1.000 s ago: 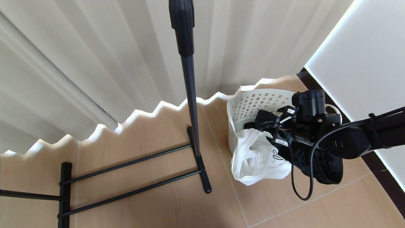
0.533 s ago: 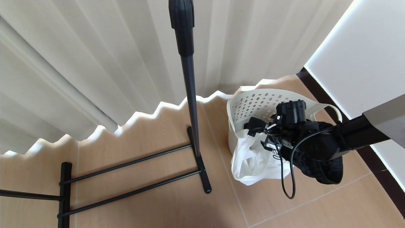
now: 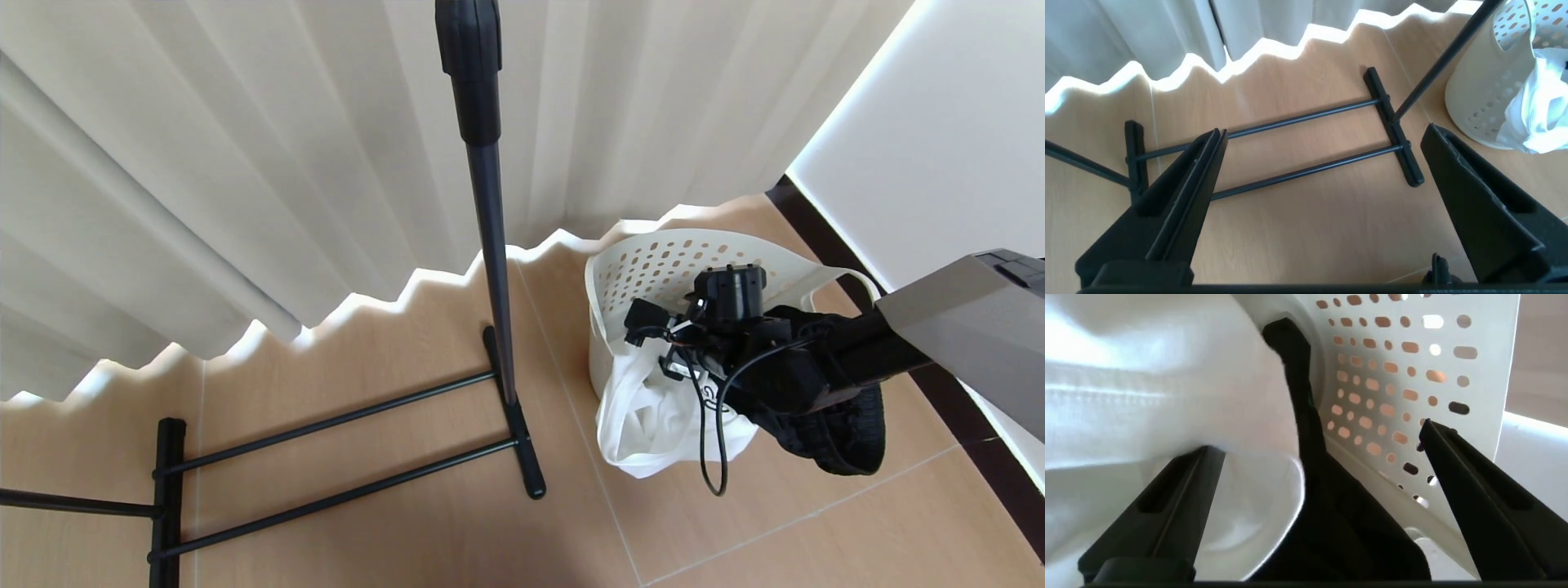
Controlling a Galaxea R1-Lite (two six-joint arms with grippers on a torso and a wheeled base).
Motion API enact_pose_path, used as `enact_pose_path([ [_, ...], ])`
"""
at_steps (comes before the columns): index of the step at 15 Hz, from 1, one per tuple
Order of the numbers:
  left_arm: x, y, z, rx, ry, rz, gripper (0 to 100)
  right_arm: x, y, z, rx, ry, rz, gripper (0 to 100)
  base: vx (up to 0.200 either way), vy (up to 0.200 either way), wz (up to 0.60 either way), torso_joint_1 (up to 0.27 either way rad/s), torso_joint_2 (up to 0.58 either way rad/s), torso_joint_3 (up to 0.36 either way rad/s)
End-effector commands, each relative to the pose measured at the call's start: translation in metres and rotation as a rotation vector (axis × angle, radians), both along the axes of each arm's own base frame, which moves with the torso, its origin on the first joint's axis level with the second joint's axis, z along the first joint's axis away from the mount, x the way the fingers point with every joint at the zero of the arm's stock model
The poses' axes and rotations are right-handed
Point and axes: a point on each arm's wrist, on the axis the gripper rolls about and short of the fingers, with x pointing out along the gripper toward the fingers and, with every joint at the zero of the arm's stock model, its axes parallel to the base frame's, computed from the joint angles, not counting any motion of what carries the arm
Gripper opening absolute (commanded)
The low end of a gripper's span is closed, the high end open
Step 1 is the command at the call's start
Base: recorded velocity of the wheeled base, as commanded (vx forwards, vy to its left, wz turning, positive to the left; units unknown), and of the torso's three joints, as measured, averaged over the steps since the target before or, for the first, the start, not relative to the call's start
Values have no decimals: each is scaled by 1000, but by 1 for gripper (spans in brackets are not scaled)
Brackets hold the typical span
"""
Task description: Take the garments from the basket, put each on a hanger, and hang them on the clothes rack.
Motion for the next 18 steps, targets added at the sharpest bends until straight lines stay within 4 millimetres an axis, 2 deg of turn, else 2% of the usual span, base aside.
enact_pose_path([
  [1,0,0,0,-1,1,0,100,7,3,-15,-7,18,2,100,0,0,0,0,0,0],
  [7,0,0,0,-1,1,0,100,11,8,-18,29,11,2,100,0,0,0,0,0,0],
  [18,0,0,0,-1,1,0,100,14,12,0,163,-143,-14,100,0,0,0,0,0,0],
])
